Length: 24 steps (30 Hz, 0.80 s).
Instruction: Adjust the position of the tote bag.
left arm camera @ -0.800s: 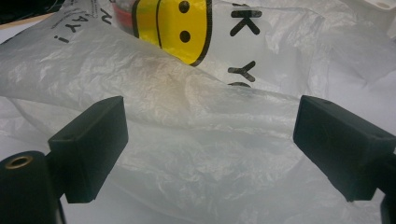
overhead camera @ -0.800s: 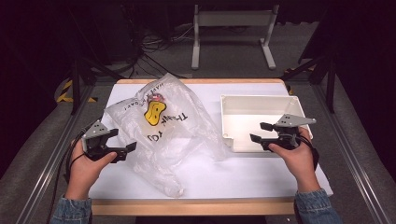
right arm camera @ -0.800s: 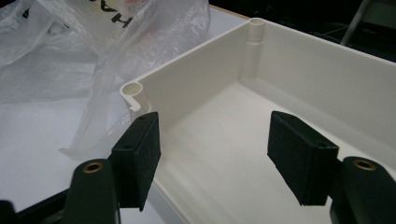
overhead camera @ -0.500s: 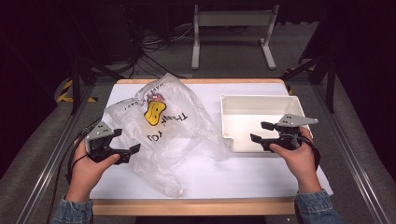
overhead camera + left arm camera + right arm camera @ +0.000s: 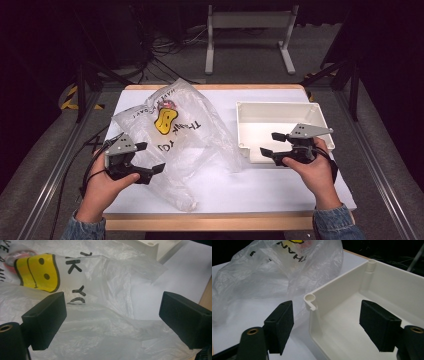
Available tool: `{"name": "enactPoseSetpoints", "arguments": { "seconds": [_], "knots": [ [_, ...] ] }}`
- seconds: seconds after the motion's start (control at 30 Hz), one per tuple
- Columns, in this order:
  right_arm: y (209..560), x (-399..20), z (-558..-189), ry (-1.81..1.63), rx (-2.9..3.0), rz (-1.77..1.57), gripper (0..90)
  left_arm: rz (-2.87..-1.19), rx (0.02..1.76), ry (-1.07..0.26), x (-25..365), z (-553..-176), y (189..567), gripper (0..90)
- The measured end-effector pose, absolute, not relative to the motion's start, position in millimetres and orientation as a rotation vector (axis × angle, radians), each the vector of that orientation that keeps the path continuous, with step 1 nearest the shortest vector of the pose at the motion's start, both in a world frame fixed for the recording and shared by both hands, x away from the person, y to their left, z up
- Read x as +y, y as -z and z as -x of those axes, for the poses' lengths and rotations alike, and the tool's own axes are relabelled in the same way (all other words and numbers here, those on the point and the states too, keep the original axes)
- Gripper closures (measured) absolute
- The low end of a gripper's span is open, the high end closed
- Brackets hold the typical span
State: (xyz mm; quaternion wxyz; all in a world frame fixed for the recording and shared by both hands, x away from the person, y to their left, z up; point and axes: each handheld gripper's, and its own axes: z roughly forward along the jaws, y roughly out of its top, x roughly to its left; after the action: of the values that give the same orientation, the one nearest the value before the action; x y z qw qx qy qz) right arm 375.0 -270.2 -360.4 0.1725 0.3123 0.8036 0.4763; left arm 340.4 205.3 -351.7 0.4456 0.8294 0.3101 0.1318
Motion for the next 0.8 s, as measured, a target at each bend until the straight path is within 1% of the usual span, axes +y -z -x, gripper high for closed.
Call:
{"name": "enactPoseSetpoints", "arguments": {
  "seconds": [0.1,0.33,0.57,0.8],
  "knots": [
    [359,-265,-373,-1.361,2.290,-0.870,27.7,-2.066,0.762,-0.326,203,-340,353,8.5],
    [359,-236,-366,-1.387,2.366,-0.788,27.8,-2.072,0.751,-0.314,200,-338,353,8.5],
    [369,-211,-365,-1.381,2.421,-0.736,27.8,-2.078,0.746,-0.316,198,-338,354,8.6],
    [382,-192,-368,-1.380,2.462,-0.733,31.0,-2.076,0.742,-0.312,197,-337,355,8.6]
  ]
}}
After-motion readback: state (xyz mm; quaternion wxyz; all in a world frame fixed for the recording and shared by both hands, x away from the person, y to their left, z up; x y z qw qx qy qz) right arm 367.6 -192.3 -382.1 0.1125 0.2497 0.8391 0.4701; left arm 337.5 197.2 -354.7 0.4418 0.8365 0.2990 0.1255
